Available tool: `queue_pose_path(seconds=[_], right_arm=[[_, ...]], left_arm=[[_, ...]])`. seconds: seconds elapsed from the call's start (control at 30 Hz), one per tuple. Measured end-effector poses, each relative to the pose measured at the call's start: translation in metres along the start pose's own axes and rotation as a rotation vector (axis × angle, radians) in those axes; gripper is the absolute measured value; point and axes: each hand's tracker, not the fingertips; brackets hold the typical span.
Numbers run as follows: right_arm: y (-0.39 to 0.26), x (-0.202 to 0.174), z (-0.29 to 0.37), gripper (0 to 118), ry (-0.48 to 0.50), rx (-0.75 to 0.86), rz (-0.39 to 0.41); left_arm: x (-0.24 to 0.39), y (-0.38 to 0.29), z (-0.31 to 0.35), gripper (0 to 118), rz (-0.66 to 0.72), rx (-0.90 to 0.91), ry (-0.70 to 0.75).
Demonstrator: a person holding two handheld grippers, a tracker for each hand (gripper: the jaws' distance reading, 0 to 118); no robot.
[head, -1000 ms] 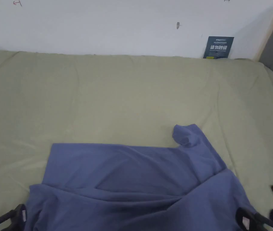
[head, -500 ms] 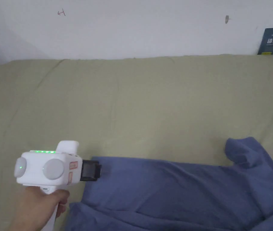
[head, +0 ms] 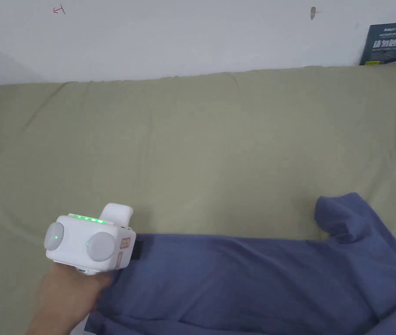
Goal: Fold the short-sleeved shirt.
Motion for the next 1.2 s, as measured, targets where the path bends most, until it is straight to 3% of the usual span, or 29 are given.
queue_pose_path(seconds=[0.1, 0.27, 0.3, 0.33, 0.37, 0.4, 0.47, 0.6, 0.7, 0.8, 0.83, 0.87, 0.93, 0.97, 1.03, 1.1, 1.17, 1.2], right_arm=[[0.013, 0.0, -0.004, 0, 0.008, 0.013, 0.023], [0.046, 0.012, -0.024, 1, -0.078, 0.012, 0.14], [0.055, 0.015, -0.033, 18, -0.092, 0.028, 0.153], [0.065, 0.021, -0.043, 49, -0.085, 0.031, 0.155], [0.079, 0.028, -0.056, 89, -0.076, 0.028, 0.159], [0.094, 0.037, -0.073, 118, -0.047, 0.007, 0.153], [0.116, 0.049, -0.113, 117, -0.021, -0.056, 0.15], [0.151, 0.065, -0.186, 117, -0.192, -0.128, 0.232], [0.156, 0.075, -0.229, 117, -0.223, -0.283, 0.229], [0.134, 0.066, -0.254, 117, -0.185, -0.425, 0.262], [0.124, 0.057, -0.257, 117, -0.2, -0.45, 0.297], [0.124, 0.051, -0.25, 116, -0.271, -0.356, 0.325], [0.133, 0.053, -0.236, 95, -0.175, -0.371, 0.251], [0.137, 0.05, -0.231, 79, -0.172, -0.363, 0.276], [0.142, 0.047, -0.224, 2, -0.14, -0.353, 0.339], [0.143, 0.047, -0.22, 1, -0.136, -0.369, 0.339], [0.144, 0.052, -0.218, 2, -0.091, -0.383, 0.279], [0.143, 0.049, -0.212, 2, -0.121, -0.345, 0.31]], left_arm=[[0.003, -0.005, 0.013, 10, -0.053, 0.036, 0.039], [0.019, -0.021, 0.068, 9, 0.025, 0.177, -0.038], [0.021, -0.025, 0.076, 9, 0.04, 0.185, -0.045], [0.024, -0.028, 0.082, 9, 0.041, 0.202, -0.046], [0.025, -0.03, 0.086, 9, 0.041, 0.214, -0.05], [0.028, -0.031, 0.09, 9, 0.037, 0.209, -0.059], [0.029, -0.034, 0.096, 9, 0.051, 0.221, -0.071], [0.03, -0.033, 0.093, 9, 0.075, 0.206, -0.122], [0.028, -0.033, 0.09, 9, 0.084, 0.192, -0.129], [0.026, -0.032, 0.085, 9, 0.099, 0.182, -0.137], [0.026, -0.032, 0.083, 9, 0.098, 0.179, -0.135], [0.026, -0.032, 0.081, 9, 0.096, 0.174, -0.135], [0.026, -0.032, 0.079, 9, 0.092, 0.169, -0.137], [0.026, -0.031, 0.077, 9, 0.089, 0.166, -0.137], [0.026, -0.028, 0.073, 9, 0.085, 0.163, -0.138], [0.025, -0.024, 0.068, 9, 0.085, 0.155, -0.132], [0.02, -0.018, 0.061, 9, 0.112, 0.149, -0.151], [0.016, -0.016, 0.056, 9, 0.146, 0.132, -0.184]])
